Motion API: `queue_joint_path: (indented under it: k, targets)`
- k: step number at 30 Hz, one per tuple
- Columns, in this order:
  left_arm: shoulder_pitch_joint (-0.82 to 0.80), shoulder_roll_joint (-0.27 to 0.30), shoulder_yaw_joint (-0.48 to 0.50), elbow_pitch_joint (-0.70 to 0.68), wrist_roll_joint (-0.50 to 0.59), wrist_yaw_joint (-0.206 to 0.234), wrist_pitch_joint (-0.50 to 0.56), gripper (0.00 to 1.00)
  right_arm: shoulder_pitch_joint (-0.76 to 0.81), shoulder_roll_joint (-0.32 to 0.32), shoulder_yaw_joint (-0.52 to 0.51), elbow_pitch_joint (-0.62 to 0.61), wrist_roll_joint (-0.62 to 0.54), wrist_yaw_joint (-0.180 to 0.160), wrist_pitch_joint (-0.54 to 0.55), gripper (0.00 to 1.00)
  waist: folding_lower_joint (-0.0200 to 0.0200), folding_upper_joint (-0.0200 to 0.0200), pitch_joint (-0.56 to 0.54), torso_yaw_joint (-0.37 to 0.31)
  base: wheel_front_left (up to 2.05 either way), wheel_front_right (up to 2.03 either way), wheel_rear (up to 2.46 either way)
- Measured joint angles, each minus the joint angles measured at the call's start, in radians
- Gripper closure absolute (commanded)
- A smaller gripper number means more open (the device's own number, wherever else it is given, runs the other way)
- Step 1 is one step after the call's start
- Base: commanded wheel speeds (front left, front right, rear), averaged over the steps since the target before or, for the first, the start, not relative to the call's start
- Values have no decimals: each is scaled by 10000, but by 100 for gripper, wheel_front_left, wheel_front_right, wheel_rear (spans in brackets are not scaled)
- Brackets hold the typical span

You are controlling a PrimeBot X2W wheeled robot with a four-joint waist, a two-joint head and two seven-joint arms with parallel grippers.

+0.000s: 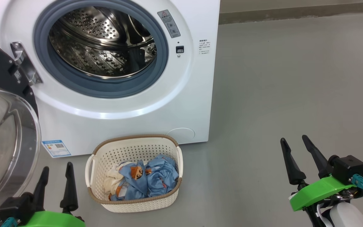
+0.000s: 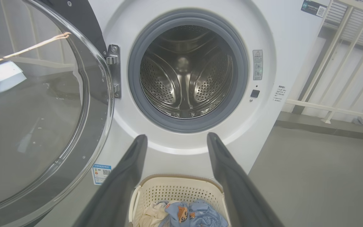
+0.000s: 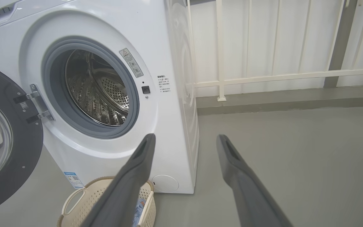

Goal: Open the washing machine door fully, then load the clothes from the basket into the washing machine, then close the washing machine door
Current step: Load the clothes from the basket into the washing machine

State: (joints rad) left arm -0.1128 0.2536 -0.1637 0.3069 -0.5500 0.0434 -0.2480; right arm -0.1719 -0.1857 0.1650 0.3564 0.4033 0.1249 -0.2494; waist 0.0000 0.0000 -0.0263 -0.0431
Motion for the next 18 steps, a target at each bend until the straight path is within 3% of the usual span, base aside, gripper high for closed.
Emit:
queue_joint_path:
  k: [18]
  targets:
    - [0,29,-148,-73,-19,13,31,0,0,-6,98,4,2,0,0,0,-1,0,-20,32,4,-4,0]
